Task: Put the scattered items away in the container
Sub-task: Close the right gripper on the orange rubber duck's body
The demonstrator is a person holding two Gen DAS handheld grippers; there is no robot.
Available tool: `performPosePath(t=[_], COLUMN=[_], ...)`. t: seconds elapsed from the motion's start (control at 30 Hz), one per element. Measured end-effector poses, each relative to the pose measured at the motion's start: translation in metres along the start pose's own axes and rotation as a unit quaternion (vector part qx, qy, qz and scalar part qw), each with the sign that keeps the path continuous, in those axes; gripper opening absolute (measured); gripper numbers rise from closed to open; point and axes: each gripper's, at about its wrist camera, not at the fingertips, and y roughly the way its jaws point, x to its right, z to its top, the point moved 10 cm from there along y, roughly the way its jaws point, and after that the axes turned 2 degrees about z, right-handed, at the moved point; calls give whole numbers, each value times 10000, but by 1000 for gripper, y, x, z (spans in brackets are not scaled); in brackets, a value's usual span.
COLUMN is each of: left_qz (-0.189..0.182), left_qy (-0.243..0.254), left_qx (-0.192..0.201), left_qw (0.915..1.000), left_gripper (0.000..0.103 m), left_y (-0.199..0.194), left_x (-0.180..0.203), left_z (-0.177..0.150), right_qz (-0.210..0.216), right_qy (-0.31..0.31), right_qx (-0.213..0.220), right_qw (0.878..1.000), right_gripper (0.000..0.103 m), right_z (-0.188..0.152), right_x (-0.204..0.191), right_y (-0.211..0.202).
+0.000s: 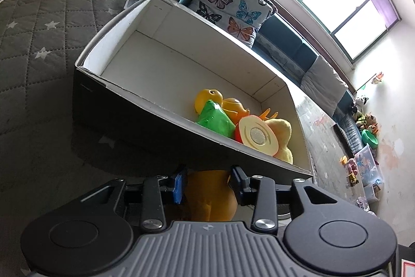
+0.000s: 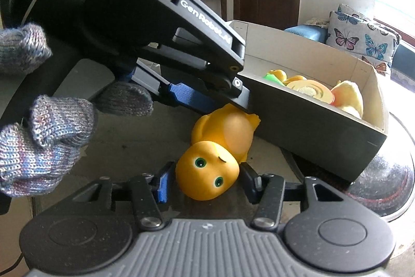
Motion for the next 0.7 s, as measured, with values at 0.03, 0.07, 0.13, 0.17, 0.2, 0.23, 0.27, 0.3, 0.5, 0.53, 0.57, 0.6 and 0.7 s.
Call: performPosePath(t=[0.03,0.07,0.13,0.17,0.2,0.23,0.27,0.3,0.5,0.53,0.57,0.6,0.7], left_qz=[10,20,44,45,44,38,33,27,3,-25,-73,-113,-73], left_qy=[4,17,68,50,26,-9,-45,-81,-296,-360,-418,-468,-471], left_qx=[4,10,26,18,10,1,-7,-16,-41,-48,-46,-45,-76], left_qw=[10000,10000,10000,10000,10000,10000,10000,10000,9996,9993,9991,9988,9988], left_gripper=[41,41,41,42,42,42,42,42,41,41,41,41,41], left_y=[1,1,1,0,0,-1,-2,-3,-8,-9,-10,-10,-8], left_x=[0,1,1,1,0,-1,-1,-2,-5,-5,-6,-6,-8], left_z=[0,0,-1,-1,-1,-1,-1,-1,-2,-2,-1,-1,-2], right_qz=[-7,-12,12,31,58,94,133,164,248,246,241,236,193], right_qy=[-2,3,52,81,123,182,245,297,533,538,532,526,450], right_qx=[0,1,5,2,-2,-5,-10,-14,-12,-2,9,20,27], right_qw=[10000,10000,10000,10000,9999,9998,9996,9994,9983,9982,9983,9983,9988], right_gripper=[52,52,51,51,51,51,51,51,52,52,52,52,52], right_z=[-1,-1,-2,-2,-2,-2,-2,-2,-5,-5,-3,0,1], right_x=[-1,-1,-2,-2,-2,-2,-2,-1,1,1,2,3,1], right_y=[0,0,-1,-1,-2,-2,-3,-4,-9,-10,-9,-9,-9])
